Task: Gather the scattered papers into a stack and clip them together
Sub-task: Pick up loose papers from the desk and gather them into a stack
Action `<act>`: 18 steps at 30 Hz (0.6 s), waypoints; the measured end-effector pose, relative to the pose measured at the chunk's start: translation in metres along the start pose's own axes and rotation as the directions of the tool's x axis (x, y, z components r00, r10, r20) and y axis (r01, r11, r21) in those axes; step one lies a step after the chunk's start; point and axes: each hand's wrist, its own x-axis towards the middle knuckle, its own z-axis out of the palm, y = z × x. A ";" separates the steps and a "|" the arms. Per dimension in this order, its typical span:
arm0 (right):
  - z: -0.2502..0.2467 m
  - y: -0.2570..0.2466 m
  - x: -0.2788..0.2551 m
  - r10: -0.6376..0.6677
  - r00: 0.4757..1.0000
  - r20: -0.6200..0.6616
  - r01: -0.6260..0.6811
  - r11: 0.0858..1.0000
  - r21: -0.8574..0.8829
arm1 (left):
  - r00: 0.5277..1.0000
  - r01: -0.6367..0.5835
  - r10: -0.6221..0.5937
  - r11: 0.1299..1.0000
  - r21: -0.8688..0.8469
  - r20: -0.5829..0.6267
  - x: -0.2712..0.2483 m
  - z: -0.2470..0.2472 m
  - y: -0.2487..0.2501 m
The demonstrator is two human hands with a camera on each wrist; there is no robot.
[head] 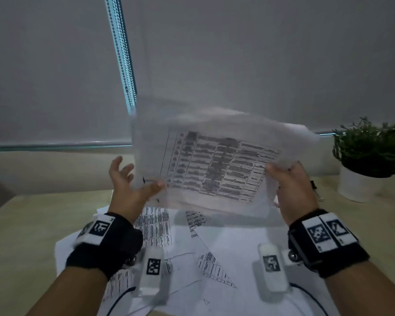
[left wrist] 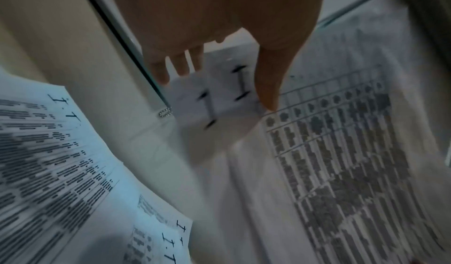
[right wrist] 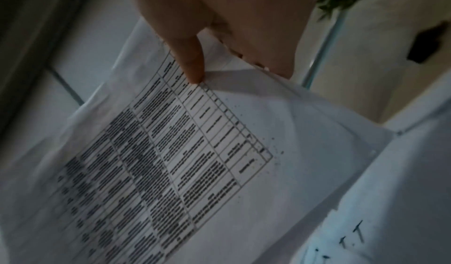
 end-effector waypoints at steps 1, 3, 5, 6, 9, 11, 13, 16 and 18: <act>-0.001 0.001 0.000 0.007 1.000 0.027 -0.006 0.999 -0.036 | 0.999 0.004 -0.004 1.000 0.011 0.046 -0.001 0.002 -0.002; -0.005 0.012 -0.003 0.045 0.998 0.053 -0.039 0.994 -0.107 | 0.994 0.007 -0.011 0.999 0.035 0.110 -0.009 0.008 -0.005; -0.009 0.024 -0.007 0.101 0.993 0.056 -0.091 0.984 -0.155 | 0.996 0.003 -0.010 0.997 0.074 0.090 -0.017 0.015 -0.013; -0.011 0.027 -0.008 0.122 0.991 0.056 -0.111 0.980 -0.165 | 0.997 -0.003 -0.004 0.996 0.090 0.073 -0.019 0.016 -0.017; -0.014 0.034 -0.008 0.143 0.989 0.046 -0.131 0.970 -0.206 | 1.000 -0.001 -0.001 0.997 0.082 0.020 -0.020 0.018 -0.025; -0.013 0.032 -0.006 0.124 0.992 0.024 -0.115 0.968 -0.221 | 1.000 -0.010 0.010 0.998 0.056 -0.008 -0.018 0.018 -0.024; -0.010 0.025 -0.002 0.073 0.997 0.015 -0.068 0.975 -0.209 | 0.999 -0.040 0.040 0.998 0.056 -0.015 -0.014 0.017 -0.021; -0.009 0.019 0.002 0.044 0.999 0.022 -0.039 0.983 -0.180 | 0.999 -0.045 0.045 0.998 0.034 0.014 -0.011 0.015 -0.020; -0.012 0.023 0.001 0.100 0.995 0.015 -0.095 0.979 -0.181 | 0.999 -0.016 0.015 0.999 0.035 0.029 -0.012 0.013 -0.025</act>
